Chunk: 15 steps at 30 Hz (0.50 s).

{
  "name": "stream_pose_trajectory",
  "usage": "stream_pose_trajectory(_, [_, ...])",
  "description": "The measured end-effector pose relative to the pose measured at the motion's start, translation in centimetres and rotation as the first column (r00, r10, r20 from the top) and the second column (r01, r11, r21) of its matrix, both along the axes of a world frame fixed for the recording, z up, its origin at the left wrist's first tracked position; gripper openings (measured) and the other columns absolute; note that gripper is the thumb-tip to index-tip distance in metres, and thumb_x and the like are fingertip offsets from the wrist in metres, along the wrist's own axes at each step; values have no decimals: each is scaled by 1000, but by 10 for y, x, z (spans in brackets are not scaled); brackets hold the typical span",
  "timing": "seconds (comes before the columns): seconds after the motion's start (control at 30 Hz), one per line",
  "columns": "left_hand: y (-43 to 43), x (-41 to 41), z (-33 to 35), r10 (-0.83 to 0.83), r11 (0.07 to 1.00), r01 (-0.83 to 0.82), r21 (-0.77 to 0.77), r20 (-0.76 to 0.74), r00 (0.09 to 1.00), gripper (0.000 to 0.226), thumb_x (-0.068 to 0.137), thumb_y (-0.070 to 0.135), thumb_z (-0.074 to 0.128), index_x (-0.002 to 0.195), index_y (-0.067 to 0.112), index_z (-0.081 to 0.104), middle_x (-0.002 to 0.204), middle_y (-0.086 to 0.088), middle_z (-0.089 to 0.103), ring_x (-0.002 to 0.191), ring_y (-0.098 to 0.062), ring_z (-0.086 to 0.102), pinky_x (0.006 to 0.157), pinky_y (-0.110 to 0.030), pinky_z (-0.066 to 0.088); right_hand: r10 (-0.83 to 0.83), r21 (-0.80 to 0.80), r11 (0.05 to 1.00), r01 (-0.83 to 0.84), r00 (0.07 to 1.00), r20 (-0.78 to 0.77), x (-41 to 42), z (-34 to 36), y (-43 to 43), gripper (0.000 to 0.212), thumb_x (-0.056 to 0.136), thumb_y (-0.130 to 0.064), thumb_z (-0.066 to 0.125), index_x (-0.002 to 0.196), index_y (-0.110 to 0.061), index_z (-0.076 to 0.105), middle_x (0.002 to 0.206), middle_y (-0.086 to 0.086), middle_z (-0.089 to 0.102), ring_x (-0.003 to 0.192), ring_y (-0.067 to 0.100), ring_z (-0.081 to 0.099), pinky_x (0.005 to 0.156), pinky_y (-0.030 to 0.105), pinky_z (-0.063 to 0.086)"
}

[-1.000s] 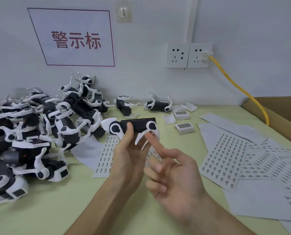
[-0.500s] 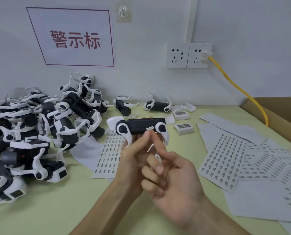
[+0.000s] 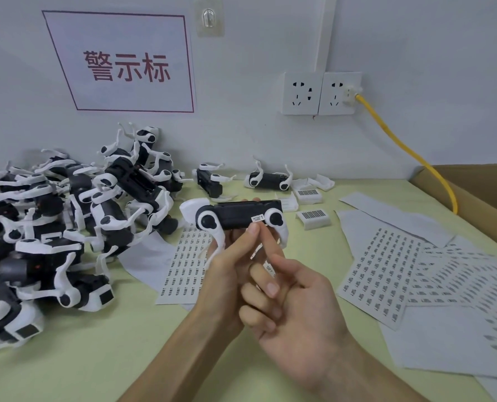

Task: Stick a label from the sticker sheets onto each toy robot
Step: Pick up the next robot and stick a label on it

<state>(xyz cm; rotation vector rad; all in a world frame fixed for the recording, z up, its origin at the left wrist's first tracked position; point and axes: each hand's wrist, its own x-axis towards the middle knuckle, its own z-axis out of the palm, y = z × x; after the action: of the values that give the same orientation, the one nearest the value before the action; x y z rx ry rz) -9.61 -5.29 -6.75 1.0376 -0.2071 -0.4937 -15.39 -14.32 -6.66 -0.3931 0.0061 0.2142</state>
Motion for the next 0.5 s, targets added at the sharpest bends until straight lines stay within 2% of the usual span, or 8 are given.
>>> stream_pose_trajectory(0.07, [1,0,1,-10,1000,10,12,5,1000,40,67,58,79,66,20,68,52,-10,57,28,-22,47,42,-22,40,8,5,1000,-8,1000,1,0,-1,0,45,83,-16,54,123,-26,75,55,1,35,42,12,26,38,25,25])
stream_pose_trajectory(0.2, [1,-2,3,-20,1000,20,19,-49,999,38,69,57,81,70,20,70,45,-10,53,26,-23,45,36,-21,41,13,-3,1000,-13,1000,-8,0,-2,0,45,86,-17,53,125,-26,74,55,0,34,44,12,25,39,25,25])
stream_pose_trajectory(0.3, [0,-2,3,-1,1000,1,10,-29,1000,35,74,55,78,65,22,70,50,-10,56,28,-23,46,40,-23,44,7,-3,1000,-7,1000,-16,0,-2,0,45,87,-17,52,125,-26,73,55,0,33,44,12,26,40,25,24])
stream_pose_trajectory(0.4, [1,-2,3,-12,999,13,39,-9,1000,42,75,59,76,61,20,69,49,-8,56,29,-22,48,42,-24,44,3,-9,1000,-3,1000,-18,-1,-2,0,44,88,-17,50,125,-26,74,55,0,34,44,12,26,39,24,25])
stream_pose_trajectory(0.5, [1,-3,4,-18,998,19,59,-16,1000,46,70,62,78,63,18,67,46,-9,52,27,-24,45,38,-22,42,4,-8,1000,-4,1000,-13,-1,-2,1,44,87,-17,52,123,-26,74,55,0,34,43,12,25,40,24,24])
